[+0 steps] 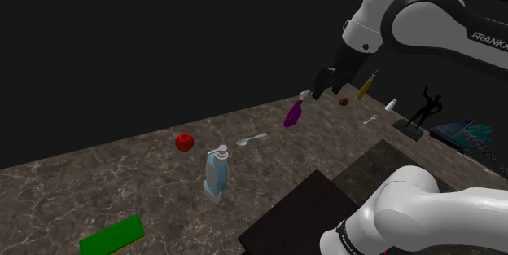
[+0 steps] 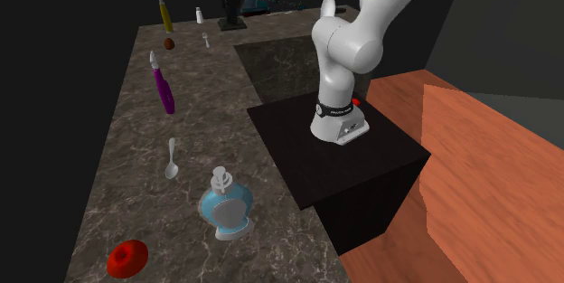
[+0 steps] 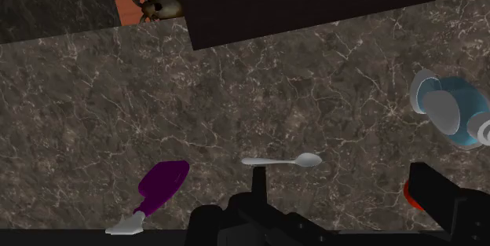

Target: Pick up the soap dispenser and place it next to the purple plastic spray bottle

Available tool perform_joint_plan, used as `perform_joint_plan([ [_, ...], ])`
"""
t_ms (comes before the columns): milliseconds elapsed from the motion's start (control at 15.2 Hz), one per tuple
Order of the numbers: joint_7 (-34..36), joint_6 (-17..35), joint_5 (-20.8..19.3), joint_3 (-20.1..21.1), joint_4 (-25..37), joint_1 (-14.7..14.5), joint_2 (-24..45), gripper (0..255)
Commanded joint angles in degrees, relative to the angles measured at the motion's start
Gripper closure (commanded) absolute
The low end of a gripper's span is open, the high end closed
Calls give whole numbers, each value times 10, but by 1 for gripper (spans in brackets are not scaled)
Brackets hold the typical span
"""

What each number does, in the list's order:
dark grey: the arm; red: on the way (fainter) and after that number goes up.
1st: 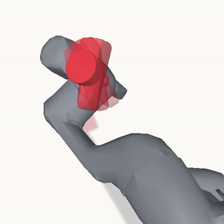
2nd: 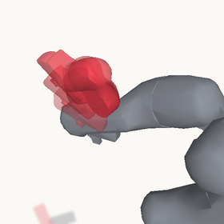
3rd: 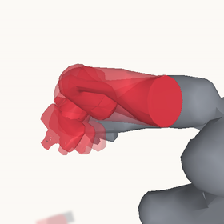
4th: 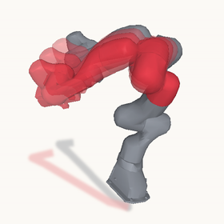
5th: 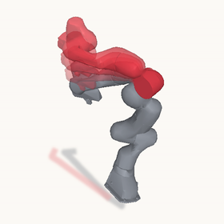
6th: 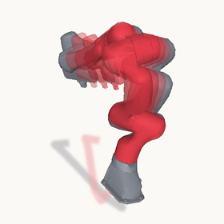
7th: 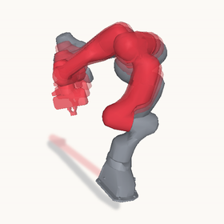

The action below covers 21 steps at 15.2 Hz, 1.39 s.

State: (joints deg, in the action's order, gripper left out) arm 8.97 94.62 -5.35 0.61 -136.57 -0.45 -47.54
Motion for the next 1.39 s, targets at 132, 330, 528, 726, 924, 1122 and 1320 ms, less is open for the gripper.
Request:
perform_joint_plan([
  [132,23,39,12,16,-42,-7,-17,0],
  [330,58,99,31,43,-101,-18,-36,0],
  [528,95,163,50,74,-152,-31,-43,0],
  [726,133,233,69,109,-195,-45,-39,0],
  [924,174,308,87,148,-230,-57,-19,0],
  [1122,219,389,99,193,-254,-64,17,0],
  [1320,270,475,103,245,-266,-59,69,0],
])
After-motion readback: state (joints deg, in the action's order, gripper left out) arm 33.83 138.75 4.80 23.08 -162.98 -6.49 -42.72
